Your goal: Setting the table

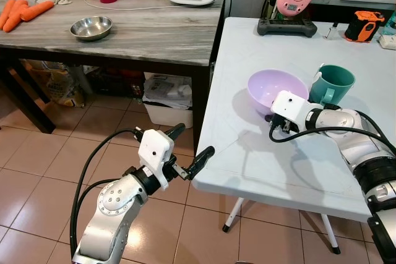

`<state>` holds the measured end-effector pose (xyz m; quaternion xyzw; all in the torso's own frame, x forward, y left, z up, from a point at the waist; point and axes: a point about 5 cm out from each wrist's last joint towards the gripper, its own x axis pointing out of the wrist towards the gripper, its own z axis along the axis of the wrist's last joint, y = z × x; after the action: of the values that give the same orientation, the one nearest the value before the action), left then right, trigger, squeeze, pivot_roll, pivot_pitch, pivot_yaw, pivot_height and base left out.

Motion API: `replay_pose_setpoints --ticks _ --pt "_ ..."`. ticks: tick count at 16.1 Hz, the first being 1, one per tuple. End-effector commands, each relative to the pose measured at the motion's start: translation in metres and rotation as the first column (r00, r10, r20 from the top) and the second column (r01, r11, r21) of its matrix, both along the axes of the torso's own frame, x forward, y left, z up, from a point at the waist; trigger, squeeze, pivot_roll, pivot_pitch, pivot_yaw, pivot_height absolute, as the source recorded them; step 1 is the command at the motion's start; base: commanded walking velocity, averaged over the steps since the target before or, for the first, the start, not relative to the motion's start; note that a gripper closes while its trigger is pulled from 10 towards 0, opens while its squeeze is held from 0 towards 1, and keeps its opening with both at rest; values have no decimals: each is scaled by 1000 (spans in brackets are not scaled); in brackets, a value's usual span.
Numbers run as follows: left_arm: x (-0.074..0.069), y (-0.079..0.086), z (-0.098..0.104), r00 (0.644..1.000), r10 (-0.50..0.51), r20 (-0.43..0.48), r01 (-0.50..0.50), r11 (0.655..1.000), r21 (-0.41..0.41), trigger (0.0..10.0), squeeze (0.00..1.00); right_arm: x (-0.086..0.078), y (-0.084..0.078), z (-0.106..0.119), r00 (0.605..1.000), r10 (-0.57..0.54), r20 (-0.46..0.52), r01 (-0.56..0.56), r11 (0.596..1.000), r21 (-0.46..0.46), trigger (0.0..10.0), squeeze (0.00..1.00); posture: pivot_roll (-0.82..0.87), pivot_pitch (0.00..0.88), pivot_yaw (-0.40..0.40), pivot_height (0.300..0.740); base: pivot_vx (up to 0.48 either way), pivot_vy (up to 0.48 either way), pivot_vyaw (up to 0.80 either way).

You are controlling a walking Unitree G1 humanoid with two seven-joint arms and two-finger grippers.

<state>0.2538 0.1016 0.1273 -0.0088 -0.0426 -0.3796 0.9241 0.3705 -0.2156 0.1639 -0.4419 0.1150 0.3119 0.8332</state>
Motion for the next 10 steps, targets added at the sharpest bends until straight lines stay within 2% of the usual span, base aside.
replay_pose_setpoints --ticks 1,7,10 --pt "0 0 3 1000 -7 13 6 1000 13 10000 0 2 -1 6 1000 10 9 -10 1000 -17 0 0 -217 92 37 740 0 0 0" --pt "1 1 2 1000 -16 20 16 1000 15 10000 0 3 0 8 999 37 28 -36 999 -13 0 0 -222 74 39 740 0 0 0" --pt "4 2 -2 1000 -11 13 10 1000 11 10000 0 4 5 15 994 72 86 -72 997 -5 0 0 -222 59 46 740 0 0 0"
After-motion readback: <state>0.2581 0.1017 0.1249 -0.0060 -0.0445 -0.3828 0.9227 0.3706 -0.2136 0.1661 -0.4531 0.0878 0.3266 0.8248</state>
